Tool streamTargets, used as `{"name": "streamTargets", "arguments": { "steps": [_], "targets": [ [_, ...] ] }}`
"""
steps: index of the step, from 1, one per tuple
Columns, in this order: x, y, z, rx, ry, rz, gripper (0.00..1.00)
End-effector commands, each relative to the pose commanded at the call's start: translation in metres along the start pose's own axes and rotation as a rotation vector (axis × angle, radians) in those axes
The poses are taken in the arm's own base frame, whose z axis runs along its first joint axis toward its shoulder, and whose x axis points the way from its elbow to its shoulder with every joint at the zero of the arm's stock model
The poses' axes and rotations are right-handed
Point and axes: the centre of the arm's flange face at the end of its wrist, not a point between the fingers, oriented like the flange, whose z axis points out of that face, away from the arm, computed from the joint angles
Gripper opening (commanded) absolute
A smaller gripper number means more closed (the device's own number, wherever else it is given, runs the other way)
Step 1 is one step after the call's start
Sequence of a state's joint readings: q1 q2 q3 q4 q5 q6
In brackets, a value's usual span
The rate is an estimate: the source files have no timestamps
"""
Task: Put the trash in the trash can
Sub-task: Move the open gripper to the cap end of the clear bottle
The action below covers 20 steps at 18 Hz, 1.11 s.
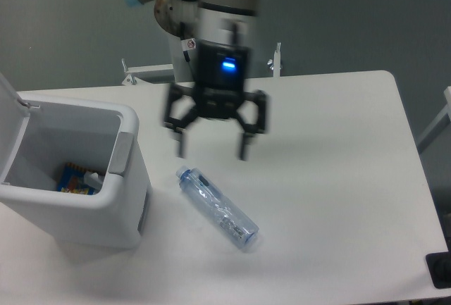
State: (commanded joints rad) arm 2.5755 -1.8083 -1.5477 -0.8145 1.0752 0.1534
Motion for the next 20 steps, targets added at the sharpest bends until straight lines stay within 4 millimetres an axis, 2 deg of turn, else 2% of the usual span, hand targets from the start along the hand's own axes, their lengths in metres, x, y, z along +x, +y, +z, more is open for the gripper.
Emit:
{"name": "streamTargets", "arguments": {
  "steps": [5, 10, 14, 20],
  "targets": [
    [-0.052, 0.016, 0.062, -0.115, -0.094, -0.057, 1.0],
    [-0.079, 0.021, 0.119, -0.24, -0.122, -0.11, 1.0],
    [-0.077, 0.023, 0.157, -0.397, -0.175, -0.164, 1.0],
    [-0.072, 0.03, 0.191, -0.585, -0.251, -0.169, 1.0]
  ]
}}
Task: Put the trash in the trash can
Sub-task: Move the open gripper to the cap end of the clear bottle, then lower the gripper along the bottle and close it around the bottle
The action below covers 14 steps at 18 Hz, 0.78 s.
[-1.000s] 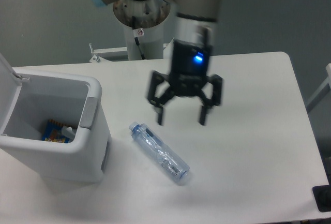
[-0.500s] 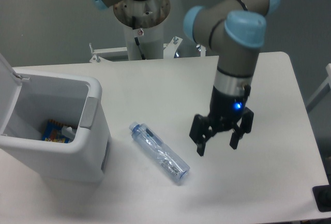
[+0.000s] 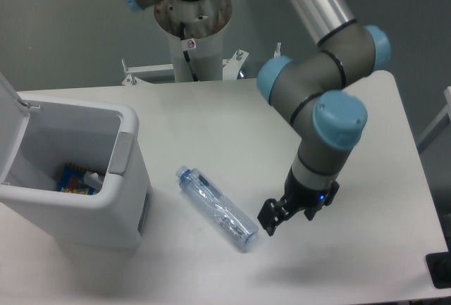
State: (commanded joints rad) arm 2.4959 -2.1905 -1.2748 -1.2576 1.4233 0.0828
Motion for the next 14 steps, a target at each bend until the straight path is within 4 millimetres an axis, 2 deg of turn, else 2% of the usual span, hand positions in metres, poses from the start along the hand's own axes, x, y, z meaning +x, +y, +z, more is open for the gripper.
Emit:
{"name": "streamTargets", "arguments": {
  "steps": [3, 14],
  "targets": [
    [0.006, 0.0025, 0.0055, -0.03, -0.01, 0.005, 1.0],
    [0.0041, 0.0053, 0.0103, -0.053, -0.034, -0.014, 1.0]
  ]
}}
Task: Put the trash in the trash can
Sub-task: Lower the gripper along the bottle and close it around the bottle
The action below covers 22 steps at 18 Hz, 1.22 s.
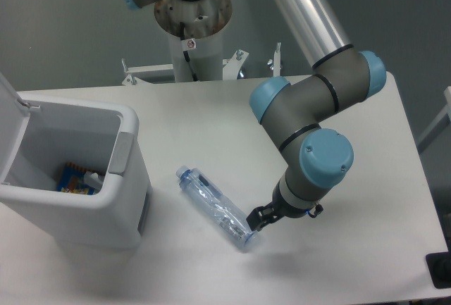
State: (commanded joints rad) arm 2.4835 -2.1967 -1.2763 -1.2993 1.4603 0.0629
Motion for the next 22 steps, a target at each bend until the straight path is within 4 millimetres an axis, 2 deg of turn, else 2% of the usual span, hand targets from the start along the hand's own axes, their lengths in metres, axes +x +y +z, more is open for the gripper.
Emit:
{"name": "streamTargets", "arguments": {
  "steps": [7, 10, 17, 22],
  "targets": [
    [-0.001, 0.001, 0.0, -0.002, -0.009, 0.0, 1.0],
    [0.006, 0.002, 0.004, -0.008, -0.014, 0.01, 1.0],
    [0.057, 0.009, 0.044, -0.062, -0.024, 0.026, 1.0],
    [0.071, 0.012, 0.072, -0.095, -0.12, 0.027, 1.0]
  ]
}}
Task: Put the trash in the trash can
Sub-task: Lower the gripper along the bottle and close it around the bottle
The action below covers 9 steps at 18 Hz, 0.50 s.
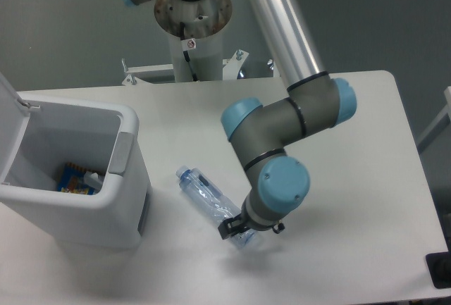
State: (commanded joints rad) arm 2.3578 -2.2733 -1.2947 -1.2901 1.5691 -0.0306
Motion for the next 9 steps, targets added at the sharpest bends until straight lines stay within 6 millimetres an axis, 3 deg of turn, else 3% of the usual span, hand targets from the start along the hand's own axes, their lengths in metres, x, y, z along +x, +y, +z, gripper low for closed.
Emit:
{"name": "streamTargets", "arguments": {
  "steps": [7, 9],
  "targets": [
    [0.0043, -0.0016, 0.0022, 0.002, -0.048, 0.004, 0.98],
    [0.0085, -0.0024, 0.008, -0.004, -0.051, 0.0, 0.92]
  ]
}}
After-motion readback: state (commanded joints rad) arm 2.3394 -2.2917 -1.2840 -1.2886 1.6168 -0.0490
